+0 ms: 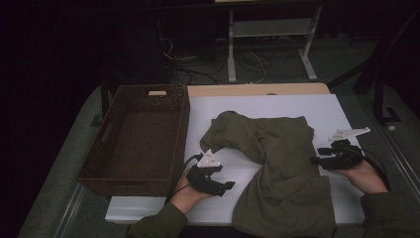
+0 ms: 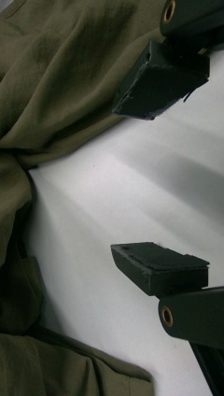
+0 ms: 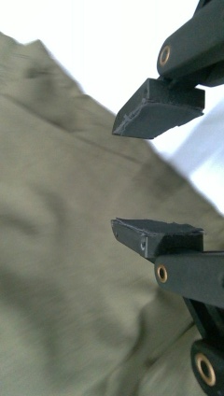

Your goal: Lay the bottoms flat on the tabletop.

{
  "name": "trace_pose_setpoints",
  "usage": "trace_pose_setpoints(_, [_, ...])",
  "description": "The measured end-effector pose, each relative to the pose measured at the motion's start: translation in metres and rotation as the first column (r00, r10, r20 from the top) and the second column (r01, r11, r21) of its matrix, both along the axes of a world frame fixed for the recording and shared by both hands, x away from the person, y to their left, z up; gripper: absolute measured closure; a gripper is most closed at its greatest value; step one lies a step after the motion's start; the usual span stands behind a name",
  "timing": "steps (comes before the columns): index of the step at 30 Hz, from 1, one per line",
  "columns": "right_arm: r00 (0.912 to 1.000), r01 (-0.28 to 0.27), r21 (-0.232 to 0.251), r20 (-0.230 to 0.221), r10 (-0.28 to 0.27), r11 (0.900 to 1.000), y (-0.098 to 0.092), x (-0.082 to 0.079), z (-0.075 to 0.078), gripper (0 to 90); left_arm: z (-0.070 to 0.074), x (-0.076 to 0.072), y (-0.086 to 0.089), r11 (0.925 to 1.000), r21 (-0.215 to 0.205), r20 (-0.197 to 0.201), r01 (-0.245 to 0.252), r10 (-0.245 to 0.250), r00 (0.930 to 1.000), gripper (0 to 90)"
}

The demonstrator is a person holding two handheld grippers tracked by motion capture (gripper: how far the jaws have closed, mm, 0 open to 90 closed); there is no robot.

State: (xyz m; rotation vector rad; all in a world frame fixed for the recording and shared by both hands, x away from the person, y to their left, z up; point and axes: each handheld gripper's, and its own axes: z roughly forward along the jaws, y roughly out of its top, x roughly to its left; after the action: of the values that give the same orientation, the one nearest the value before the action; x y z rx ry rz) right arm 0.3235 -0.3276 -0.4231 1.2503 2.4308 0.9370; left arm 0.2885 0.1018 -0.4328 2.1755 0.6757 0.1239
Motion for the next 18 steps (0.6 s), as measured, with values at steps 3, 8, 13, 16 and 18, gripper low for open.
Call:
trace_pose_setpoints(3, [0.9997,0.004,-0.031,-0.026,-0.005,1.000,-0.002,-0.001,-0.008,48.1,0.000,0.000,0.001,1.0000,0.000,0.001,0.001,-0.001,1.0000,27.4])
trace_pose_setpoints(8, [0.9992,-0.006,-0.055,-0.039,0.004,0.998,0.000,0.002,-0.014,51.7,-0.001,0.000,0.000,1.0000,-0.002,-0.001,0.007,-0.007,1.0000,26.6])
trace_pose_setpoints(13, [0.9981,-0.032,-0.066,-0.055,0.028,0.997,0.003,0.003,-0.017,63.0,-0.001,0.000,0.000,0.9999,-0.009,-0.003,0.010,-0.010,0.9999,24.8])
trace_pose_setpoints(16, [0.9978,-0.033,-0.067,-0.059,0.029,0.997,0.006,0.003,-0.017,70.2,-0.002,0.000,-0.001,0.9999,-0.007,-0.004,0.011,-0.011,0.9999,23.0])
trace_pose_setpoints(18, [0.9976,-0.035,-0.063,-0.062,0.031,0.997,0.005,0.003,-0.017,76.1,-0.002,0.000,-0.002,1.0000,-0.005,-0.003,0.008,-0.008,1.0000,21.0])
